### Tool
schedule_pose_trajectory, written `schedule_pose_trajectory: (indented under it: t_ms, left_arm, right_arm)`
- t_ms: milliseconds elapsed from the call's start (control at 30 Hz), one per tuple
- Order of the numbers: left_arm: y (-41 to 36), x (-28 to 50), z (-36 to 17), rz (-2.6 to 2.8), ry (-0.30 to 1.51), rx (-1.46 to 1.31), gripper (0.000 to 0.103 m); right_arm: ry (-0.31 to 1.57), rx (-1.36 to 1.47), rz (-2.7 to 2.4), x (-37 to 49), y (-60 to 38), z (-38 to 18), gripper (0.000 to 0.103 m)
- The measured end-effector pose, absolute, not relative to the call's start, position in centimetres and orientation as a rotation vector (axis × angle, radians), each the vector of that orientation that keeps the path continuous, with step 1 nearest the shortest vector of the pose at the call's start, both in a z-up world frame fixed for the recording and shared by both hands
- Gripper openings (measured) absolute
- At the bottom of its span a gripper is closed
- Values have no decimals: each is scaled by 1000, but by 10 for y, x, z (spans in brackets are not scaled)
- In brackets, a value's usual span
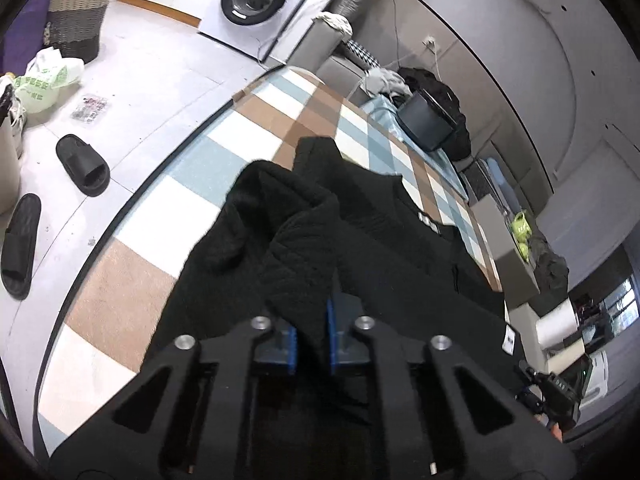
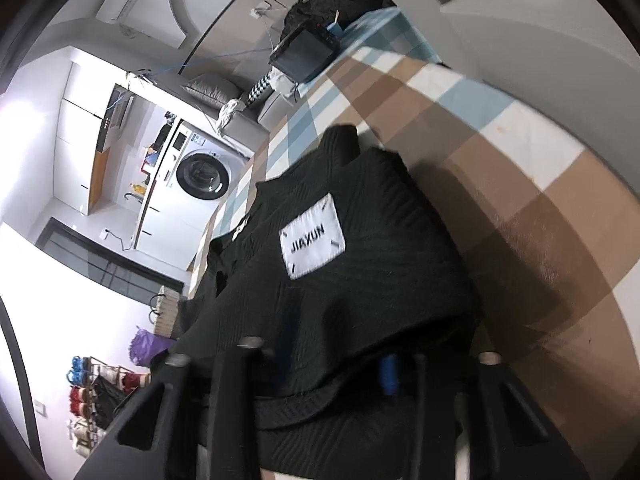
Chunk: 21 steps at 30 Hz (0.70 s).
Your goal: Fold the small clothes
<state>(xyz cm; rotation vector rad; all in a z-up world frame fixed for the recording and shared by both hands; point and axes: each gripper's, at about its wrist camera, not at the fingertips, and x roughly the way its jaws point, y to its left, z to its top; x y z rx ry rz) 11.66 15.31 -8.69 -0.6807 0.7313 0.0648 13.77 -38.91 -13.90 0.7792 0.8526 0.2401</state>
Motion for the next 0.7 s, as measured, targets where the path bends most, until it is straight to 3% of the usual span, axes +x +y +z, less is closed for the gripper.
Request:
schedule_pose_trajectory:
  t_ms: [67, 167, 433, 500, 533, 600, 633, 667, 700]
  left_arm:
    - [154, 118, -82, 69, 714, -675, 4]
    - [160, 121, -73, 61, 687, -678, 4]
    - [182, 189, -35, 26, 658, -651, 4]
    - [187, 212, -32, 23, 660, -663, 5]
    - [191, 227, -32, 33, 666, -672, 9]
    - [197, 247, -35, 66, 668, -692, 35]
    - [200, 254, -36, 78, 665, -698, 58]
    - [202, 259, -36, 92, 647, -702, 66]
    - [204, 262, -35, 108, 633, -695, 67]
  right_arm:
    - [825, 784, 243, 140, -391, -134, 11]
    - [790, 772, 248, 146, -393, -122, 6]
    - [731, 908, 249, 211, -406, -92, 6]
    - [744, 966, 225, 240, -410, -90, 14]
    - [732, 982, 214, 250, -411, -89, 18]
    - [688, 1024, 231, 270, -414, -88, 35]
    - [686, 1034, 224, 275, -416, -88, 37]
    - [693, 1035, 205, 278, -417, -88, 38]
    - [687, 1038, 204, 280, -418, -88, 38]
